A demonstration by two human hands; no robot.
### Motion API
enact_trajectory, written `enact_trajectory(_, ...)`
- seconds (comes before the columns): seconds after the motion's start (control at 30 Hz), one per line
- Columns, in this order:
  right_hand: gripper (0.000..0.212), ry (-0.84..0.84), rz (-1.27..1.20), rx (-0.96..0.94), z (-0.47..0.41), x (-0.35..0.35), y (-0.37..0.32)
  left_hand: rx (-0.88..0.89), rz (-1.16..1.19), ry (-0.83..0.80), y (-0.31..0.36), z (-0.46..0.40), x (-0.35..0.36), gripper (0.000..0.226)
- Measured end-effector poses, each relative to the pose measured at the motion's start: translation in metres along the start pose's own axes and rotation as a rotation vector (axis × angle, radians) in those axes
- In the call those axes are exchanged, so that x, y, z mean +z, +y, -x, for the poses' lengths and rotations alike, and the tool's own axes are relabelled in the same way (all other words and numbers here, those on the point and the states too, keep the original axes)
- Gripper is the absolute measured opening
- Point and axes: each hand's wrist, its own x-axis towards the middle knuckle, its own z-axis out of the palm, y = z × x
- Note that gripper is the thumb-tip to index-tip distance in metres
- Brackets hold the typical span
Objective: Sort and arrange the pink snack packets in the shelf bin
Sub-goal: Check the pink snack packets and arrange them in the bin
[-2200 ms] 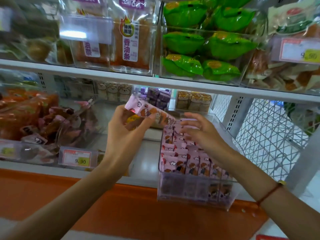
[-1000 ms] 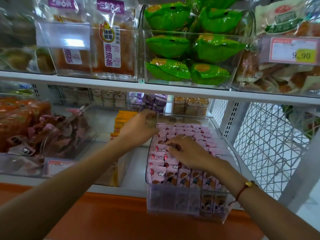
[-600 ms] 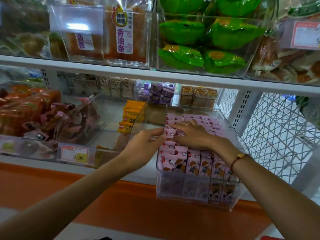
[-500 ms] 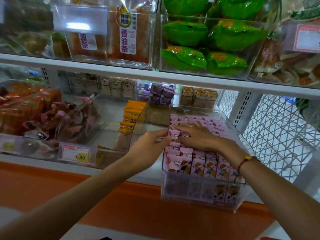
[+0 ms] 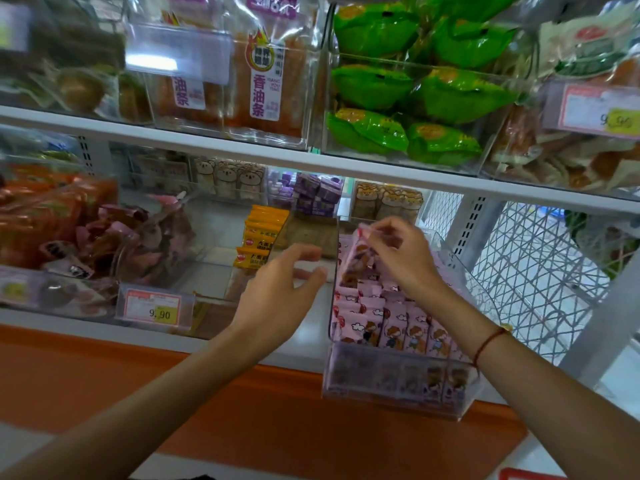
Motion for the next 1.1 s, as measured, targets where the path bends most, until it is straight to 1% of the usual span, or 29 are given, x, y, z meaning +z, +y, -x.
enact_trajectory(0.1,0.009,0.242,-0.131,-0.098,0.022,-0.014,-0.024,0.054,0.097,0.027,0.009,0.003,-0.008,0.033)
enact_trajectory(0.13,0.009,0.295,-0.163,-0.105,0.03,-0.019,-0.031,0.077,0.136,0.009,0.012,0.005,-0.009,0.039)
enact_trajectory(0.2,0.004,0.331,-0.275,-0.036,0.045,-0.023,-0.041,0.111,0.186,-0.051,0.018,0.01,-0.008,0.057)
enact_trajectory(0.23,0.004,0.32,-0.357,0.035,0.052,-0.023,-0.045,0.121,0.185,-0.079,0.02,0.013,-0.007,0.062)
enact_trajectory(0.27,0.013,0.294,-0.437,0.11,0.06,-0.023,-0.046,0.132,0.174,-0.1,0.021,0.015,-0.006,0.062)
enact_trajectory(0.33,0.023,0.236,-0.583,0.232,0.071,-0.021,-0.048,0.157,0.161,-0.119,0.02,0.017,-0.003,0.05)
enact_trajectory(0.4,0.021,0.221,-0.659,0.299,0.077,-0.019,-0.05,0.171,0.176,-0.129,0.019,0.017,-0.003,0.038)
enact_trajectory(0.47,0.018,0.232,-0.697,0.346,0.079,-0.019,-0.051,0.166,0.194,-0.138,0.019,0.017,-0.003,0.038)
enact_trajectory(0.57,0.02,0.199,-0.738,0.394,0.079,-0.02,-0.05,0.161,0.205,-0.136,0.018,0.019,-0.002,0.039)
enact_trajectory(0.6,0.021,0.153,-0.765,0.405,0.079,-0.021,-0.049,0.162,0.212,-0.133,0.018,0.019,-0.002,0.037)
enact_trajectory(0.7,0.019,-0.059,-0.877,0.434,0.081,-0.024,-0.049,0.167,0.226,-0.126,0.02,0.021,0.0,0.034)
enact_trajectory(0.73,0.017,-0.102,-0.876,0.427,0.081,-0.023,-0.049,0.167,0.223,-0.132,0.02,0.022,0.001,0.037)
enact_trajectory(0.8,0.014,-0.086,-0.801,0.391,0.082,-0.022,-0.047,0.172,0.181,-0.145,0.022,0.025,0.002,0.048)
enact_trajectory(0.83,0.021,-0.047,-0.755,0.368,0.083,-0.022,-0.047,0.187,0.136,-0.137,0.024,0.027,0.003,0.055)
enact_trajectory(0.9,0.041,0.031,-0.641,0.316,0.084,-0.02,-0.048,0.246,0.035,-0.096,0.026,0.03,0.003,0.061)
enact_trajectory(0.97,0.057,0.069,-0.536,0.277,0.085,-0.02,-0.049,0.289,-0.004,-0.07,0.027,0.029,0.004,0.056)
enact_trajectory(1.03,0.064,0.045,-0.506,0.266,0.085,-0.021,-0.048,0.273,0.005,-0.086,0.027,0.029,0.005,0.053)
enact_trajectory(1.1,0.064,-0.031,-0.528,0.277,0.084,-0.023,-0.048,0.22,0.108,-0.158,0.027,0.028,0.006,0.059)
